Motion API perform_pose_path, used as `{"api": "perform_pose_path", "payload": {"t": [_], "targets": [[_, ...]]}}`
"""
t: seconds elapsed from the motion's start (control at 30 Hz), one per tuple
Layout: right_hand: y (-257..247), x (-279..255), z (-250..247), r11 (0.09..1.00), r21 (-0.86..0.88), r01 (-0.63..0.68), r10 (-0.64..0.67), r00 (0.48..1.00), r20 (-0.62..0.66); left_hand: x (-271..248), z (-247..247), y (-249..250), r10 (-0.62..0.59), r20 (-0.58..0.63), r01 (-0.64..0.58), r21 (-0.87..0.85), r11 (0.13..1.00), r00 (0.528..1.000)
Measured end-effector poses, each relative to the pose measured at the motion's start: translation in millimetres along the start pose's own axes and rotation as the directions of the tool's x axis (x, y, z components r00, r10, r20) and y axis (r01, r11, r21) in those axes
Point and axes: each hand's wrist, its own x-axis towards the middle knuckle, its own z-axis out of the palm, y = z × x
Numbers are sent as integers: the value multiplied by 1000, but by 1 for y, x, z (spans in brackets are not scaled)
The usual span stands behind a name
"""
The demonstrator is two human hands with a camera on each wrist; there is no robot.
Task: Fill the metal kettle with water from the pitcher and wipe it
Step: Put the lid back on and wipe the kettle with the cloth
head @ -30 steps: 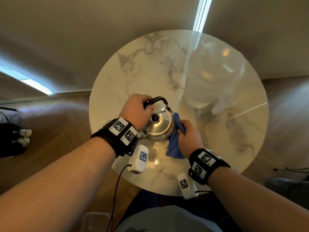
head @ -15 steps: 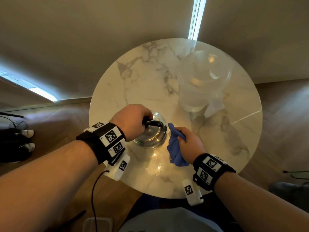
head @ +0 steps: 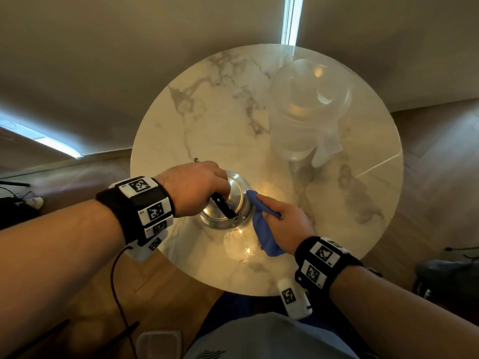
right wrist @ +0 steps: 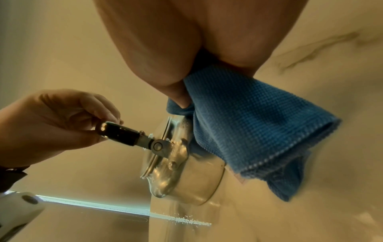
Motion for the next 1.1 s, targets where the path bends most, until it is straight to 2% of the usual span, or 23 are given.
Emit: {"api": "perform_pose_path", "payload": {"t": [0.07, 0.13, 0.17, 0.2, 0.23, 0.27, 0.3, 0.33, 0.37, 0.43, 0.57, 0.63, 0.7, 0.8, 0.9, 0.97, 1.03, 1.1], "targets": [[0, -1, 5, 997, 76, -32, 31, 999, 10, -4, 6, -1, 1, -59, -1, -1, 1000, 998], [0, -4, 10, 978, 191, -85, 84, 996, 14, -12, 13, 0, -70, -186, 58, -66, 996, 980], [-1, -6, 12, 971, 221, -95, 95, 995, 8, -18, 19, 1, -163, -268, 125, -153, 980, 950], [-4, -10, 15, 966, 247, -82, 84, 997, 2, -23, 24, 4, -298, -344, 208, -275, 939, 891], [-5, -15, 18, 961, 271, -57, 57, 998, 6, -29, 30, 7, -455, -385, 288, -417, 862, 803], [-7, -21, 22, 958, 283, -42, 38, 999, 19, -32, 36, 11, -609, -360, 360, -558, 748, 707], [-5, -27, 27, 963, 270, -15, 8, 1000, 26, -33, 42, 14, -736, -259, 427, -675, 601, 626], [-3, -31, 32, 974, 227, 3, -10, 1000, 29, -33, 48, 17, -811, -121, 481, -752, 451, 572], [1, -33, 37, 984, 176, 11, -18, 999, 38, -32, 54, 19, -835, 0, 510, -791, 337, 551], [4, -30, 42, 991, 132, 13, -17, 999, 35, -26, 65, 20, -823, 124, 519, -824, 226, 555], [-7, 9, 35, 986, 164, 12, -4, 999, -47, -17, 73, 14, -810, 183, 450, -886, 109, 557], [-18, 33, 28, 978, 208, -11, 20, 999, -37, -18, 73, 10, -798, 203, 420, -905, 68, 568], [-25, 43, 25, 983, 183, 6, -4, 1000, -11, -20, 73, 9, -784, 206, 405, -912, 63, 585], [-12, 22, 31, 979, 201, 41, -39, 999, -15, -23, 74, 8, -773, 199, 388, -920, 65, 602], [6, -11, 37, 982, 168, 86, -84, 996, -19, -24, 75, 9, -765, 175, 407, -905, 123, 620], [0, -5, 33, 985, 124, 121, -115, 992, -55, -25, 75, 8, -755, 168, 428, -889, 163, 634], [-23, 19, 26, 972, 231, 40, -27, 998, -60, -25, 72, 7, -742, 173, 443, -878, 183, 648], [-53, 47, 19, 926, 363, -107, 99, 994, 40, -25, 69, 7, -735, 168, 452, -868, 206, 657]]}}
